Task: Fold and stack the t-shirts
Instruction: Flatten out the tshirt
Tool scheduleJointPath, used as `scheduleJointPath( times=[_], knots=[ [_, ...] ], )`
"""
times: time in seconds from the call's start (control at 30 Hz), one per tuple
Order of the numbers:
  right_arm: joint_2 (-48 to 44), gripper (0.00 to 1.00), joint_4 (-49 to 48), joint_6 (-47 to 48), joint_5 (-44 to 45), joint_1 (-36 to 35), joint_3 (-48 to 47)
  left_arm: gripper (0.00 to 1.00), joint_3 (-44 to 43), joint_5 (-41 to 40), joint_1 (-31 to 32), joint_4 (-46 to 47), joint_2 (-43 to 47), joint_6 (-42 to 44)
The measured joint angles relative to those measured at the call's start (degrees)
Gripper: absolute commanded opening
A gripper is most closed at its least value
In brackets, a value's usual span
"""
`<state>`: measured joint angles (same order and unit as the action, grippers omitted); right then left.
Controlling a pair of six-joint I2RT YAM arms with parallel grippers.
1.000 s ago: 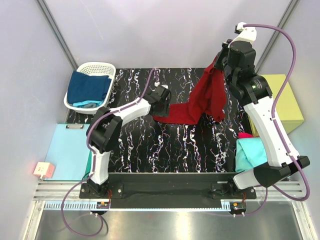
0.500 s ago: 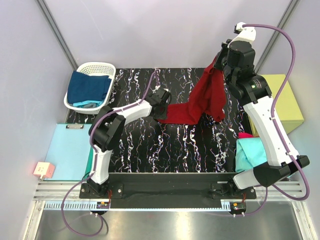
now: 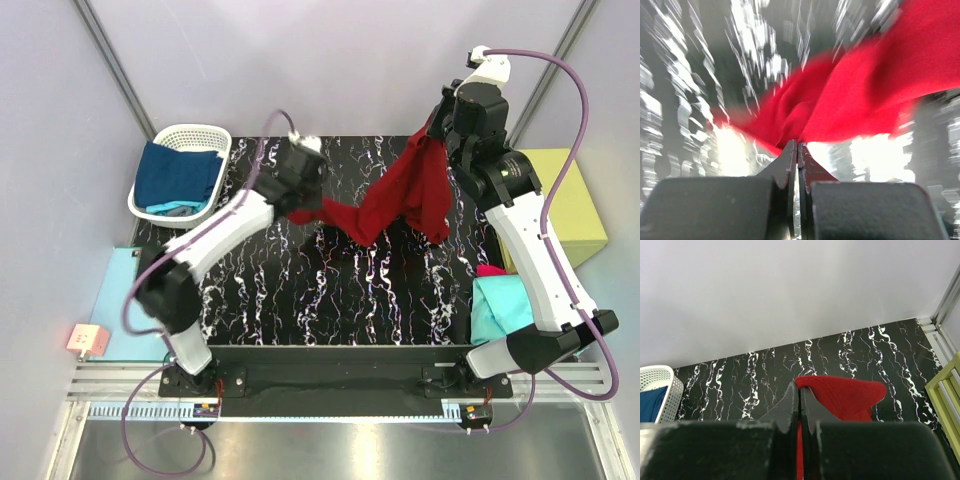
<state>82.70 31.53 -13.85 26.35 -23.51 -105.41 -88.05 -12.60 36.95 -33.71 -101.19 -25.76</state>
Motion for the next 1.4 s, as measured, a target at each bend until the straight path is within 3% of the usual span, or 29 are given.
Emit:
scheduleJointPath(
  times=[0.27,0.47,0.57,0.77,0.9,1.07,1.4],
  knots=[
    [0.0,0.0,0.0,-0.1,-0.1,0.0,0.0,0.0,-21.9,-8.2,0.9,-4.9,17.0,2.1],
    [-0.2,0.0,-0.6,0.1,0.0,0.0,0.0,0.0,-43.0,-17.3,7.8,-10.0,17.7,7.3],
    [-1.1,0.0,-2.0,1.0,0.6,-0.3,0.0,0.0,-47.8,-21.3,11.6,-10.3,18.8,9.8],
    [-2.9,0.0,-2.9,1.8,3.2,-1.2,-2.3,0.0,-45.9,-28.7,12.5,-10.7,22.0,13.3],
    [-8.8,0.0,-7.6,4.9,6.7,-4.0,4.1,0.0,-43.0,-31.0,13.0,-11.2,22.0,14.4],
    [-10.5,0.0,-11.8,7.7,8.6,-4.6,2.3,0.0,-40.4,-33.5,12.9,-11.9,21.8,15.5],
    [-8.0,0.0,-12.3,10.6,8.6,-4.8,-11.4,0.0,-38.2,-34.3,9.2,-12.5,21.9,15.6]
  ],
)
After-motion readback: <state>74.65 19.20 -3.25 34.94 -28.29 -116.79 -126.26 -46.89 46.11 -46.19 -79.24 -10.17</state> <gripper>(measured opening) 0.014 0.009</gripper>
